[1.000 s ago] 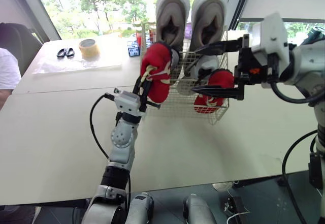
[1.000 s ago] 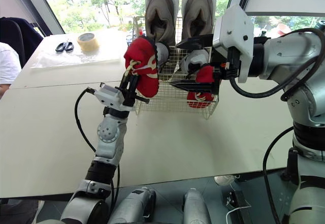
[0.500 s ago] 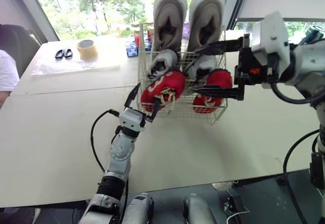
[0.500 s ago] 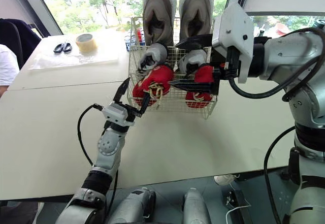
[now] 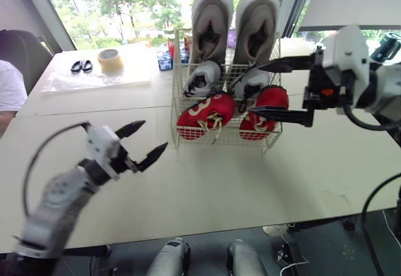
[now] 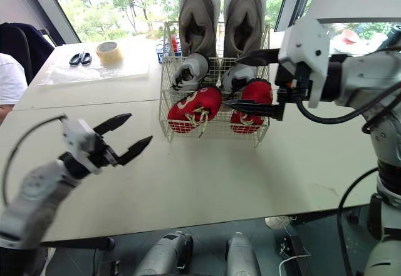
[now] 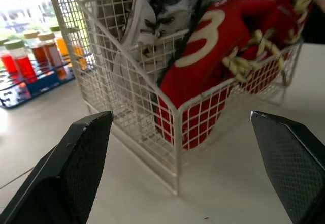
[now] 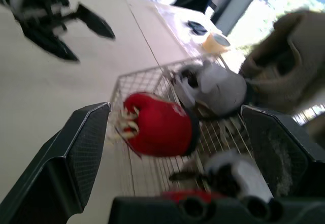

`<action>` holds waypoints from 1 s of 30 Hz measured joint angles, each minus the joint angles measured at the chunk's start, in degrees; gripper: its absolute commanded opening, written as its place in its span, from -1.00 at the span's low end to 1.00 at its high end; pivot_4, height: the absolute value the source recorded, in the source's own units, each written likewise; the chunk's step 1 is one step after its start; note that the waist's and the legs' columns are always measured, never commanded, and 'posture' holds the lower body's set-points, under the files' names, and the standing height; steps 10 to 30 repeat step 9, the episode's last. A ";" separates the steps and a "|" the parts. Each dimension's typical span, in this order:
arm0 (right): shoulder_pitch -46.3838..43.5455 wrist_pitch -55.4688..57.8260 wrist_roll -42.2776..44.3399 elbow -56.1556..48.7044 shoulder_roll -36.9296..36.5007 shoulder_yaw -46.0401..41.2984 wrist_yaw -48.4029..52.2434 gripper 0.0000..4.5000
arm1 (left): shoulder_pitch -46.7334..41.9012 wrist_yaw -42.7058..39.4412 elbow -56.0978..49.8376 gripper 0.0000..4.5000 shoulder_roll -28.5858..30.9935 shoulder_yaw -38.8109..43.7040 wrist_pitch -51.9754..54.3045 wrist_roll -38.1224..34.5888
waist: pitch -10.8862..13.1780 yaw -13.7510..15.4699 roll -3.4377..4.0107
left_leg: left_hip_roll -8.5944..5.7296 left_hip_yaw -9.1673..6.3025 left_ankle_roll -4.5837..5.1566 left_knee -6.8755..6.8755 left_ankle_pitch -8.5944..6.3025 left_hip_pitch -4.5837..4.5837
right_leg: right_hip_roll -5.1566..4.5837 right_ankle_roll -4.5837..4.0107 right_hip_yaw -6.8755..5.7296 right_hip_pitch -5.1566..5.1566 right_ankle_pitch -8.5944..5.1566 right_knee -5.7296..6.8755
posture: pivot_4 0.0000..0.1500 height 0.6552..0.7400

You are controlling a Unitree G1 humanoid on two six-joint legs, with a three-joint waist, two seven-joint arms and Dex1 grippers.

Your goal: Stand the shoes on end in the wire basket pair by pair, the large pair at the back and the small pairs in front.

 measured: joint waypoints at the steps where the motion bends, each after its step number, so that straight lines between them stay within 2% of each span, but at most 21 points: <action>1: 1.25 0.07 0.00 -0.07 -0.25 -0.91 -0.19 1.00 | -1.67 -0.43 0.04 0.98 2.02 2.07 3.03 -2.98 | 0.00 -0.08 0.00 | 0.02 0.00 0.00 -0.01 0.00 0.01 | 0.02 0.00 0.00 0.01 0.00 0.00 | 1.00 1.00; 4: 7.28 0.73 0.03 -0.95 -2.64 -4.57 -0.55 1.00 | -7.35 -3.16 2.47 0.98 6.17 5.59 9.68 -8.33 | 0.00 -0.03 0.02 | 0.00 0.03 0.00 -0.01 0.00 0.02 | 0.02 0.00 0.00 0.03 0.00 -0.01 | 1.00 1.00; 9: 13.58 2.13 0.89 -1.81 -5.37 -10.41 -0.61 1.00 | -13.64 -9.98 7.25 0.98 9.57 7.79 15.13 -10.63 | 0.01 -0.22 0.03 | 0.00 0.06 0.01 -0.03 0.00 0.04 | 0.02 0.00 0.02 0.04 0.00 -0.02 | 1.00 1.00; 30: 13.58 2.13 0.89 -1.81 -5.37 -10.41 -0.61 1.00 | -13.64 -9.98 7.25 0.98 9.57 7.79 15.13 -10.63 | 0.01 -0.22 0.03 | 0.00 0.06 0.01 -0.03 0.00 0.04 | 0.02 0.00 0.02 0.04 0.00 -0.02 | 1.00 1.00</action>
